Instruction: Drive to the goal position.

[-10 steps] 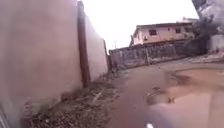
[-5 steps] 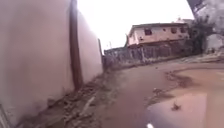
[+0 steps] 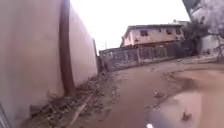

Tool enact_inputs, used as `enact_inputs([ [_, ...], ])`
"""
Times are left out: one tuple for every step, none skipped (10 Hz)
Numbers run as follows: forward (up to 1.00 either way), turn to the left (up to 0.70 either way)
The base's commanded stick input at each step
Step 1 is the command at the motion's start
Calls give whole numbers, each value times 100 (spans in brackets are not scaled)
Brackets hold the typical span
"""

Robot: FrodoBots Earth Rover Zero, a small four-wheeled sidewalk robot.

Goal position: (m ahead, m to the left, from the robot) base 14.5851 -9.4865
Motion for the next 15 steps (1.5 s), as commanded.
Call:
enact_inputs([
  [60,-15],
  [60,-15],
  [60,-15],
  [60,-15],
  [60,-15],
  [60,-15],
  [60,-15],
  [60,-15],
  [60,-15],
  [60,-15],
  [60,-15],
  [60,-15],
  [60,-15],
  [60,-14],
  [60,-13],
])
